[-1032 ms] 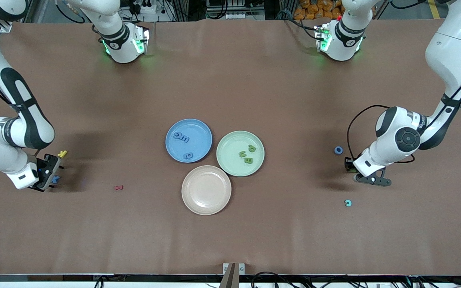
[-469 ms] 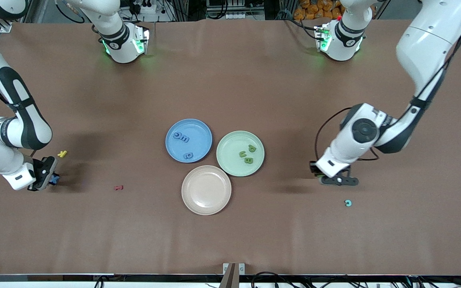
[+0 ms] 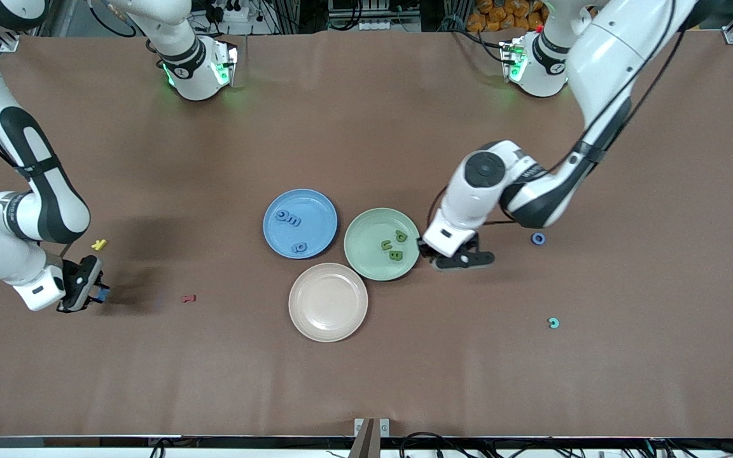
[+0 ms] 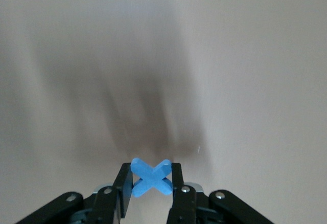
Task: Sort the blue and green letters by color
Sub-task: 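Place the X on the blue plate while the left gripper places N on green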
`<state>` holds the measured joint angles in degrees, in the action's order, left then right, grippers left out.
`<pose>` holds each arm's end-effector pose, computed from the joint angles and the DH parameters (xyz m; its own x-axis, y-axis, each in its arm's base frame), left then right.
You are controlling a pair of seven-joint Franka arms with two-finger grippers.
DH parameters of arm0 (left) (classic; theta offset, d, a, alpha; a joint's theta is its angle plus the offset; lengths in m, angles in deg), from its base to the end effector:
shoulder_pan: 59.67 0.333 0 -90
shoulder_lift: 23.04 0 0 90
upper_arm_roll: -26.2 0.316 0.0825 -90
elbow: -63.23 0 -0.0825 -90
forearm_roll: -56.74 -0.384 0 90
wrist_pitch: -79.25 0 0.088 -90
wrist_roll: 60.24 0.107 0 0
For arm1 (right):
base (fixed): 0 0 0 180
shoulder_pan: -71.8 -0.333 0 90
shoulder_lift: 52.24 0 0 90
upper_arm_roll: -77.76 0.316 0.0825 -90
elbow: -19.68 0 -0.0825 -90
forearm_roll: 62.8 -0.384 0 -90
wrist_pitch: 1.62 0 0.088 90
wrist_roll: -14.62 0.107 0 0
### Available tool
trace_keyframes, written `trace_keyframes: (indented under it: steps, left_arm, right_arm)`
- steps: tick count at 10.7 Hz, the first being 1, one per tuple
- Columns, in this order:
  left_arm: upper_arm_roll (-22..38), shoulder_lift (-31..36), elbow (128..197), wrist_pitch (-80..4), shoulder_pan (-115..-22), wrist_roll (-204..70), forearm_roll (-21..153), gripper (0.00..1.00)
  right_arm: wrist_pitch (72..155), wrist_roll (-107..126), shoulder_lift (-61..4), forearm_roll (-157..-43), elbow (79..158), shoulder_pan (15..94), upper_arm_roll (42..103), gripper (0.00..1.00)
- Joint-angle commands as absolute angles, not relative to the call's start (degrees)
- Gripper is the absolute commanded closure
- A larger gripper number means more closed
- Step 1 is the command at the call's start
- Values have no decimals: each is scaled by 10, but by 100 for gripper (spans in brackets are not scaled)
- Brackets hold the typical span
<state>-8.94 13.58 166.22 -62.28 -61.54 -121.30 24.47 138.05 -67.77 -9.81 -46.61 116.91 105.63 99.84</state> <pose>0.5559 -0.3708 0.2610 0.9795 0.1371 0.1476 0.1190 -0.9850 0.1249 0.6598 -0.1664 0.1944 0.2225 0.9724 0.0702 0.9719 -0.2268 0.0621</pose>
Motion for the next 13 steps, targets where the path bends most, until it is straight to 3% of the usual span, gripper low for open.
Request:
trace_keyframes:
  steps: [1,4,5,7,8,11,13]
  left_arm:
    - [-56,166,1617,-616,-680,-1282,235,100]
    - [6,191,1591,-616,-763,-1338,236,100]
    - [21,195,1582,-616,-781,-1338,237,90]
    - [21,198,1568,-616,-783,-1338,246,47]
    - [22,196,1565,-616,-784,-1338,261,0]
    - [22,171,1561,-613,-778,-1334,262,0]
    - [22,133,1553,-560,-753,-1290,258,0]
  right_arm:
    - [1287,-598,-100,-480,1120,1014,1011,100]
    - [1229,-481,-108,-479,1114,1011,1065,100]
    - [1205,-431,-108,-478,1114,1012,1093,100]
    - [1185,-352,-115,-476,1119,1000,1125,100]
    - [1183,-310,-117,-475,1121,984,1128,100]
    - [1167,-157,-144,-475,1136,918,1133,100]
    - [1146,-40,-161,-479,1144,865,1136,100]
